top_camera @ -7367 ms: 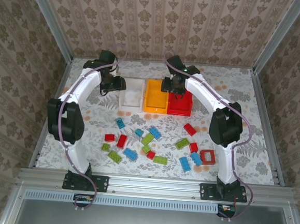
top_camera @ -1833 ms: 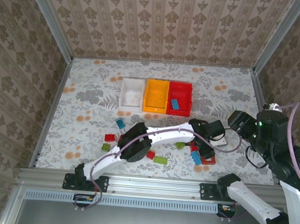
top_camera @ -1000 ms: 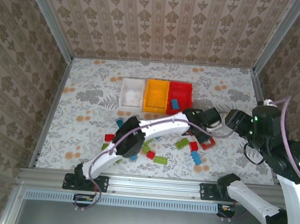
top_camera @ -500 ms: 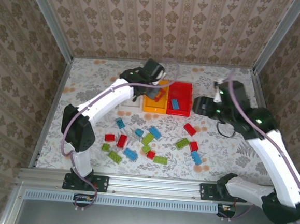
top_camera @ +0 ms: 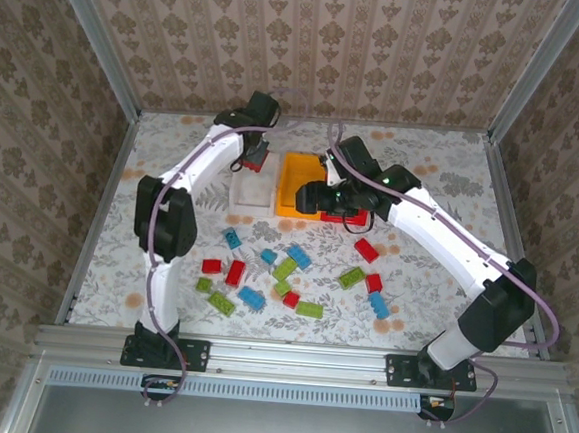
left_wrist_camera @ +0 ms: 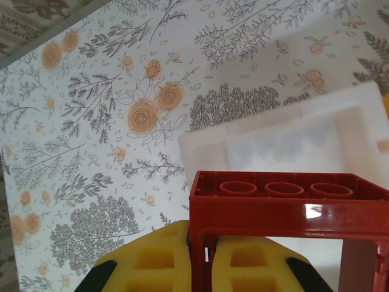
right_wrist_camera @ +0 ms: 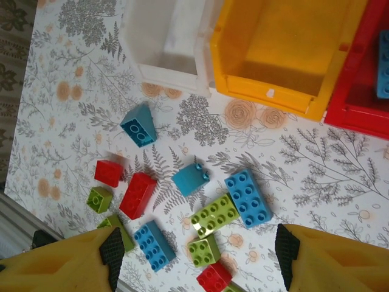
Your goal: Sort the legos into containers by color
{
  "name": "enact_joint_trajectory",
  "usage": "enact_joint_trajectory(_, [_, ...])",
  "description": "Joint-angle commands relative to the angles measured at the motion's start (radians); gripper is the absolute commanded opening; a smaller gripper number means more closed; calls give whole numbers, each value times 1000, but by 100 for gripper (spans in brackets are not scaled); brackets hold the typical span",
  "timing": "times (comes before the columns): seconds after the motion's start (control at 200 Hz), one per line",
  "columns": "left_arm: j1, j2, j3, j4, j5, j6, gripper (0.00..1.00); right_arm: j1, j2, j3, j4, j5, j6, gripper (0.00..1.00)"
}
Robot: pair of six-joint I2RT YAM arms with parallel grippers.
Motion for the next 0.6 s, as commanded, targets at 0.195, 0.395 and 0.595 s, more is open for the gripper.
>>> enact_joint_trajectory(0.195, [2, 132, 168, -185, 7, -219, 0, -19, 85, 67, 59, -81, 30, 71])
enact_joint_trajectory(0.395, [5, 158, 167, -208, 30, -282, 0, -31, 140, 93, 95, -124, 74, 71])
enact_joint_trajectory(0.595, [5, 178, 157, -192, 73, -299, 0, -23, 173, 104, 186, -131, 83, 71])
